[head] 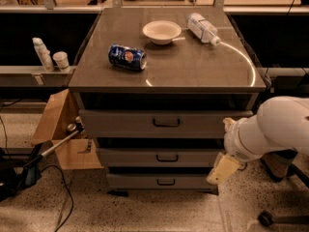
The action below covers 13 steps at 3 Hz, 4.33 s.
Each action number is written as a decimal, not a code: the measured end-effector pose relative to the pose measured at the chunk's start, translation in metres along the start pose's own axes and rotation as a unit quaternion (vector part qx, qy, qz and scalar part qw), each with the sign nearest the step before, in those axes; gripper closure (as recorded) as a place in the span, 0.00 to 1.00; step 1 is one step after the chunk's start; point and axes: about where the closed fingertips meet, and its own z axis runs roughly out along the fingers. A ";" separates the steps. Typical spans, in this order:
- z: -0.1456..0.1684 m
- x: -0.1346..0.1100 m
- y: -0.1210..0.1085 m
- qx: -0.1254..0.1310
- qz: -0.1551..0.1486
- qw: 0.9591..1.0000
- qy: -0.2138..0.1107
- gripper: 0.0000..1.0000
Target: Open middle drawer
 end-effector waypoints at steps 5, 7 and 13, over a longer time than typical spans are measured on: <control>0.110 0.042 0.031 -0.063 0.026 0.997 0.049 0.00; 0.112 0.051 0.051 -0.077 0.030 0.994 0.070 0.00; 0.238 0.026 0.016 -0.003 -0.018 1.000 0.007 0.00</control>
Offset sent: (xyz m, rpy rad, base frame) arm 0.0106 0.0067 -0.1003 -0.0011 0.1291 -0.0038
